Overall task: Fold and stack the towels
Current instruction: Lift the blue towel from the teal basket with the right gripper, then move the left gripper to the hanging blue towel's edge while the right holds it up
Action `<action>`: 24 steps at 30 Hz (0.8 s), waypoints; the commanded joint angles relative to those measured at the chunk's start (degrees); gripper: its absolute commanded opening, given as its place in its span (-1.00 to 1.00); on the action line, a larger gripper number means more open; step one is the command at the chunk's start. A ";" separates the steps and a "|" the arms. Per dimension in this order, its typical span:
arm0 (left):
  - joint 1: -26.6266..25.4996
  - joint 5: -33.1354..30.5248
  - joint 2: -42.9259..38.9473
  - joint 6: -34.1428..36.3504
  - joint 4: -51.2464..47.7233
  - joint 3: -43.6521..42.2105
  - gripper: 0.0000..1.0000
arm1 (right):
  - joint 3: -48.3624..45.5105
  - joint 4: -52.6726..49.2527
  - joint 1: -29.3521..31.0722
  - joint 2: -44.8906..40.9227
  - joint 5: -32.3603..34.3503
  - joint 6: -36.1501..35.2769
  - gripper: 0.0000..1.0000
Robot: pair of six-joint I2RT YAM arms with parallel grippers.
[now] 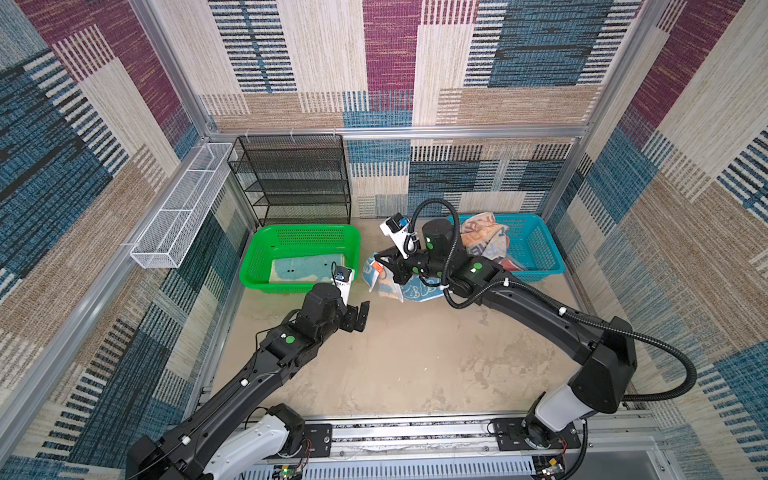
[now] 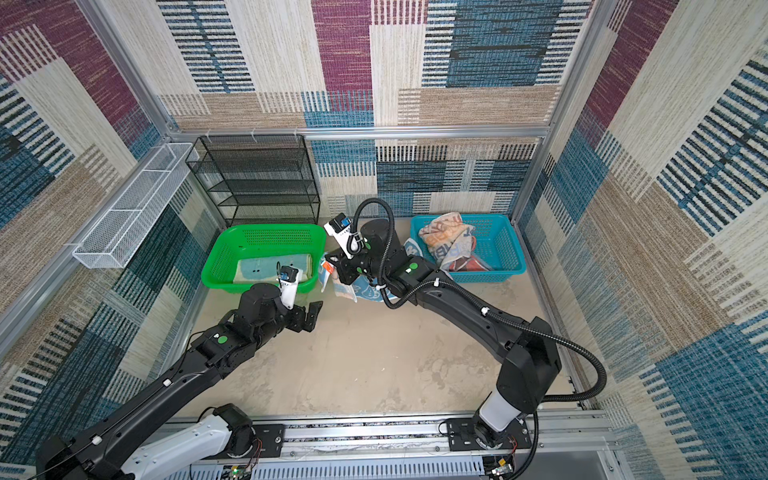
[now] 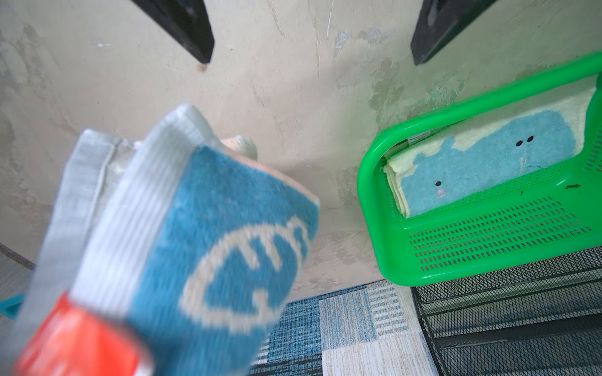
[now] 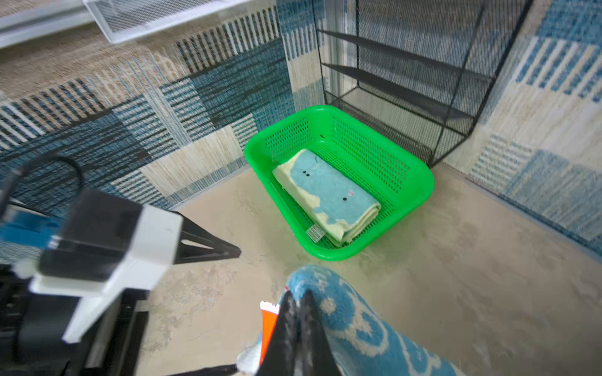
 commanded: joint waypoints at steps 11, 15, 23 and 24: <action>-0.73 16.83 5.46 4.71 13.50 -2.77 0.97 | -9.69 5.62 -4.69 -2.13 1.48 5.91 -1.00; -2.06 21.20 7.25 5.36 19.65 -3.05 0.81 | -9.78 5.77 -5.27 -1.65 0.85 6.06 -1.00; -4.21 13.08 15.23 8.15 22.67 0.15 0.48 | -10.14 6.23 -5.83 -2.03 -0.46 6.15 -1.00; -4.21 11.81 16.03 8.09 23.26 0.30 0.43 | -10.15 6.30 -5.80 -2.04 -0.50 6.17 -1.00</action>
